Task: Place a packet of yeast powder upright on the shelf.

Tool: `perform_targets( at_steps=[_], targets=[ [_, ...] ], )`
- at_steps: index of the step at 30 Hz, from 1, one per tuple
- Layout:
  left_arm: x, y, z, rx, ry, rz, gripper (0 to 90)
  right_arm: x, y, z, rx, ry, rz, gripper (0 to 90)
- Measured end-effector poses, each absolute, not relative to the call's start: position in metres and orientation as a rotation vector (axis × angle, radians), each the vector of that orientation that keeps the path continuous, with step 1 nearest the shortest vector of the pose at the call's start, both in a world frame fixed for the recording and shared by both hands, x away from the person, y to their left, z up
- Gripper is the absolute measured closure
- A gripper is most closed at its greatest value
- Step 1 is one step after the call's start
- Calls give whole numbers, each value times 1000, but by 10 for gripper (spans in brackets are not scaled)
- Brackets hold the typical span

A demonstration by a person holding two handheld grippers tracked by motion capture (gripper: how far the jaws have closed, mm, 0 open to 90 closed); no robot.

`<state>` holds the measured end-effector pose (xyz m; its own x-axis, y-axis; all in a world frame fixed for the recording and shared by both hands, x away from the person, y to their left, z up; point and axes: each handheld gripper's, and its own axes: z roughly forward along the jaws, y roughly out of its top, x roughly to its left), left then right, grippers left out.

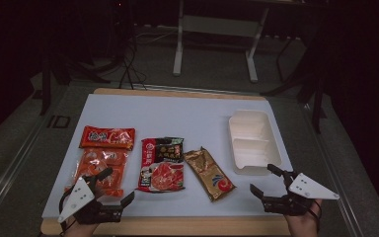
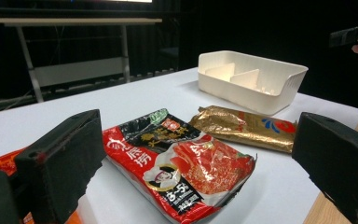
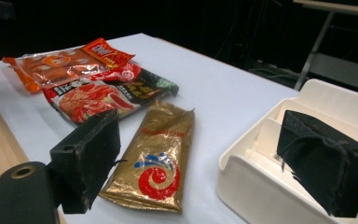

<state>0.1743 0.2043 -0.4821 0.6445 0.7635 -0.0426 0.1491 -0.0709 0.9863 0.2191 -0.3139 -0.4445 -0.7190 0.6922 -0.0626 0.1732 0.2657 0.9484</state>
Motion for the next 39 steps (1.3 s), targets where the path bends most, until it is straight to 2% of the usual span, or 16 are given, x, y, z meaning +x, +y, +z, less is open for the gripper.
perform_targets(
  at_steps=[15, 23, 39],
  targets=[
    [174, 200, -484, 1629, 750, 602, 28, 222, -309, -442, 838, 2155, 1410, 129],
    [174, 198, -484, 1632, 744, 594, 28, 222, -292, -434, 778, 2253, 1409, 121],
    [174, 193, -485, 1634, 723, 570, 28, 252, -269, -406, 709, 2273, 1433, 107]
  ],
)
